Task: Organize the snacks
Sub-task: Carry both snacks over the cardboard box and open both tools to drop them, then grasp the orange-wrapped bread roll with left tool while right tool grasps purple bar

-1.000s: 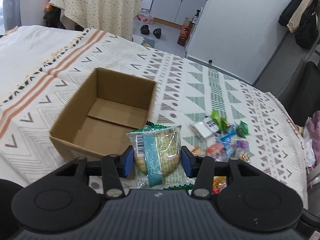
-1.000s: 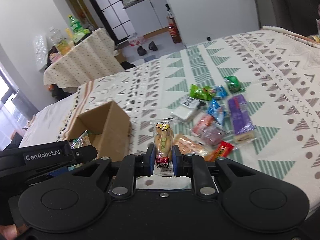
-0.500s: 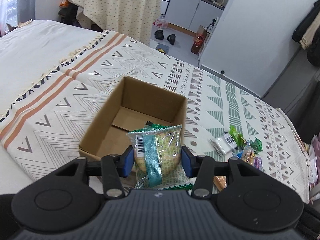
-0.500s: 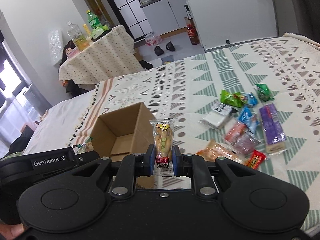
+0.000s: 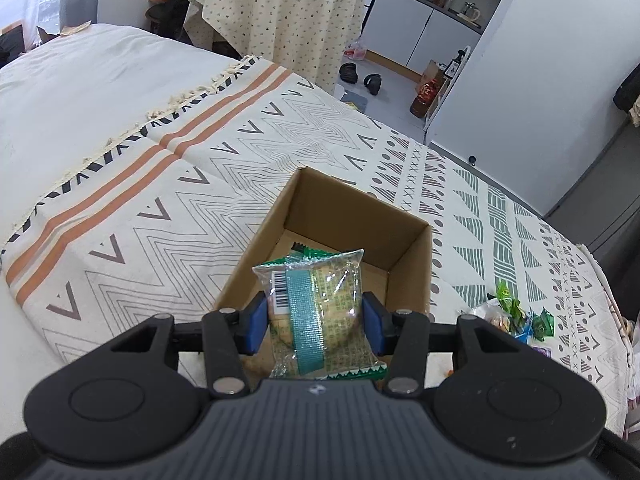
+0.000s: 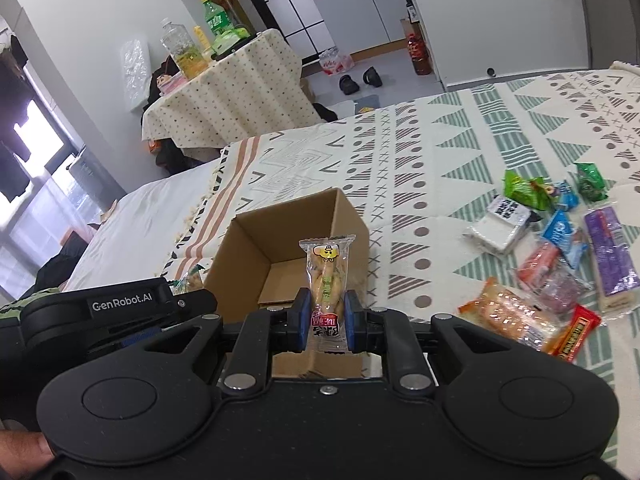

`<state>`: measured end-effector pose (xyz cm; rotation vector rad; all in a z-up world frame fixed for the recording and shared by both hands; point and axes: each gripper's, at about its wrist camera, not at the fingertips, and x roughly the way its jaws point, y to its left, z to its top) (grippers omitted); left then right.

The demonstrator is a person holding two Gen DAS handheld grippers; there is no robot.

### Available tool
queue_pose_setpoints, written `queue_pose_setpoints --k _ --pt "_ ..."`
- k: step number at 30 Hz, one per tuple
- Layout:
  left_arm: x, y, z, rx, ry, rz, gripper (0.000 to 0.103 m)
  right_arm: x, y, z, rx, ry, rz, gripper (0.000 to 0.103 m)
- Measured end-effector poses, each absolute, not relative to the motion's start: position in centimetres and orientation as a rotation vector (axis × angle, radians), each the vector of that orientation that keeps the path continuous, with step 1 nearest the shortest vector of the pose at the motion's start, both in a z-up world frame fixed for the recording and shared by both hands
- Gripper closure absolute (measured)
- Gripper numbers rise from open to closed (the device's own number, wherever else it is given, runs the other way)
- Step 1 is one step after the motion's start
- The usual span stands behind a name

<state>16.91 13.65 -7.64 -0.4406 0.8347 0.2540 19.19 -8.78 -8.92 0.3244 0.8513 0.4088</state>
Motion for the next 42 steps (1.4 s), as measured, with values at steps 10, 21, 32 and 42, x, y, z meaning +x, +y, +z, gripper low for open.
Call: queue_pose_setpoints --k 10,21,32,42 --pt "16.7 14.8 -7.5 -0.461 0.834 0.285 0.033 20.1 -6.5 -9.2 0.332 0.863 0.462 0.085" --pt "15.6 14.9 -6.9 -0.459 0.859 0.321 0.020 18.9 -8.0 -8.7 0.353 0.846 0.452 0.036" --pt "14.7 11.9 -6.5 -0.402 0.853 0.283 0.000 17.1 -12.3 -7.8 0.291 0.795 0.359 0.000" --pt "14.4 8.2 -6.1 -0.366 0.849 0.222 0.000 16.8 -16.4 -7.7 0.232 0.797 0.290 0.000"
